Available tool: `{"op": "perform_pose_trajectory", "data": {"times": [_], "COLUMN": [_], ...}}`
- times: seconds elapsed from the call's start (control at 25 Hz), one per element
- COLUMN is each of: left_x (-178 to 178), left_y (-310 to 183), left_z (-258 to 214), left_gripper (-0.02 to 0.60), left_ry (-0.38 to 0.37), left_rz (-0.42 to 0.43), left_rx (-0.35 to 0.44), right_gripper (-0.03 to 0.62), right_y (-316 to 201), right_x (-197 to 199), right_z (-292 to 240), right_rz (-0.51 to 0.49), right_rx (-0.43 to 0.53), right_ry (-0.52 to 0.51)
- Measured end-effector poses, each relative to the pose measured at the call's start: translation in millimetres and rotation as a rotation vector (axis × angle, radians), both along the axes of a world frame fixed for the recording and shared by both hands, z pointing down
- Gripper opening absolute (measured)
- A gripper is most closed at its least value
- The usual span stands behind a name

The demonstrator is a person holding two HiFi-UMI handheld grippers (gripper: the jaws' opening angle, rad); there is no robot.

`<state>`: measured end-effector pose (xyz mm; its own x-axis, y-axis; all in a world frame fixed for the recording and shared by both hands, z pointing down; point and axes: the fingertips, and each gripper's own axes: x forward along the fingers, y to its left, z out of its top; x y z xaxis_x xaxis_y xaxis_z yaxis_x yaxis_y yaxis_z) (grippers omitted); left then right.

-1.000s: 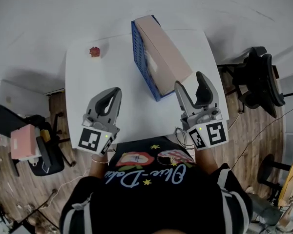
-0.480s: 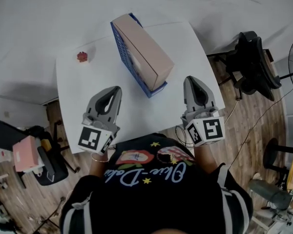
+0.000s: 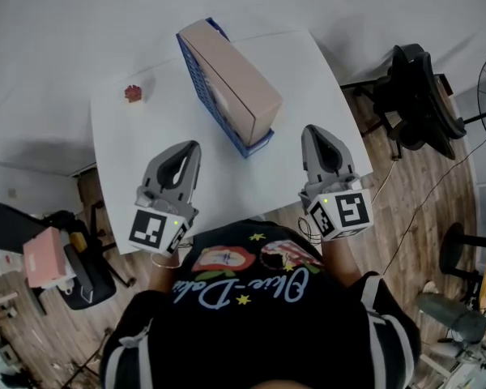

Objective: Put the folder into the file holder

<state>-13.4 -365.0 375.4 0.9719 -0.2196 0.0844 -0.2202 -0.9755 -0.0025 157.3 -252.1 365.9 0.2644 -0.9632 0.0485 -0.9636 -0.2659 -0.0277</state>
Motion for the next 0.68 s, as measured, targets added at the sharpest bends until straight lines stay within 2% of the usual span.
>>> {"op": "perform_pose_trajectory", "data": {"times": [0.68], "left_x": [-8.0], "left_y": [-6.3], "left_z": [-0.1], "left_gripper": [0.005], "left_ry": [0.004], "left_rz": [-0.015], "left_rx": [-0.001], "right_gripper": [-0.002], "right_y": [-9.6], "right_x": [-9.7], "right_z": [-0.2], "right_rz": [-0.025], "right_rx": [-0.002], "right_ry": [-0.004]}}
